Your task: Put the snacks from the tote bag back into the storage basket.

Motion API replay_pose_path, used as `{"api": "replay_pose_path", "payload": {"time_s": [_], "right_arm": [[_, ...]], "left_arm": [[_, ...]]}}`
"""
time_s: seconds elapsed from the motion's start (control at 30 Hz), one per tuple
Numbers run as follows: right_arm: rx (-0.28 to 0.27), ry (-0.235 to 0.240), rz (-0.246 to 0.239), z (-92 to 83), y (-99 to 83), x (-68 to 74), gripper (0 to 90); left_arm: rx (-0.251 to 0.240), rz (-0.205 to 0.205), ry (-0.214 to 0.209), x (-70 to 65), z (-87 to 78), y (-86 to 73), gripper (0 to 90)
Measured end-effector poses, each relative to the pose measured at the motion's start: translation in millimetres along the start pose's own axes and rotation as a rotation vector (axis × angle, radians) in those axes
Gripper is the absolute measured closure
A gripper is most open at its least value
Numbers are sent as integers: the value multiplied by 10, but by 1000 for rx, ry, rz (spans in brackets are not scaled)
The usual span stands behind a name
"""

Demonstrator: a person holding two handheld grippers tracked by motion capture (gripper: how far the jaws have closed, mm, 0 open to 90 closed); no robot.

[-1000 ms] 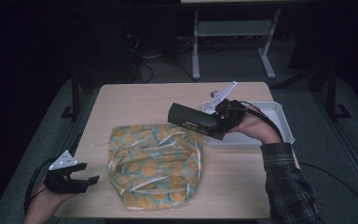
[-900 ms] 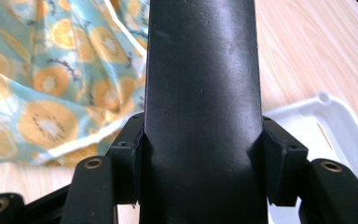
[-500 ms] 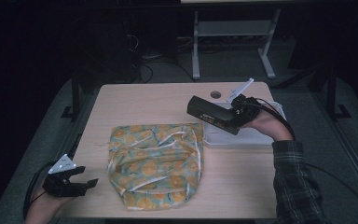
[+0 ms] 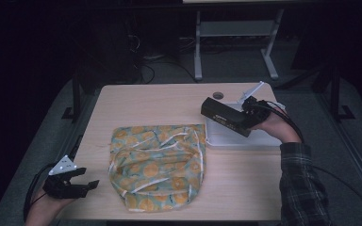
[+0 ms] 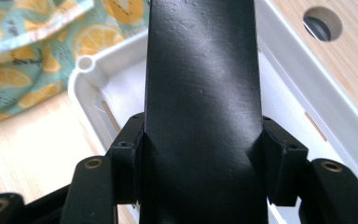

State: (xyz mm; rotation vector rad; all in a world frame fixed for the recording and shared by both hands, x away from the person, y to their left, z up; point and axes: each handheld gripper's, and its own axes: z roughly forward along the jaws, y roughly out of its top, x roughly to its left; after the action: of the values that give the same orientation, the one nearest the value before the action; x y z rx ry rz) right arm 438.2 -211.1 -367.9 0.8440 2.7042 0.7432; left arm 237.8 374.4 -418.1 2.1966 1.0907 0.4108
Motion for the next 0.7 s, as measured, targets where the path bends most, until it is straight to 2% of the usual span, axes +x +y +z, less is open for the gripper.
{"api": "replay_pose_path", "payload": {"time_s": [0.17,0.2,0.4,0.7], "right_arm": [[8,-18,28,-8,-77,-45,417],[12,-21,49,-14,-118,-63,418],[28,-34,60,8,-195,-89,418],[30,-9,85,69,-337,-171,417]], "left_arm": [[0,7,-2,10,8,13,260],[2,7,-4,13,17,25,260],[-1,19,-8,33,40,65,260],[-3,16,-13,39,60,78,260]]}}
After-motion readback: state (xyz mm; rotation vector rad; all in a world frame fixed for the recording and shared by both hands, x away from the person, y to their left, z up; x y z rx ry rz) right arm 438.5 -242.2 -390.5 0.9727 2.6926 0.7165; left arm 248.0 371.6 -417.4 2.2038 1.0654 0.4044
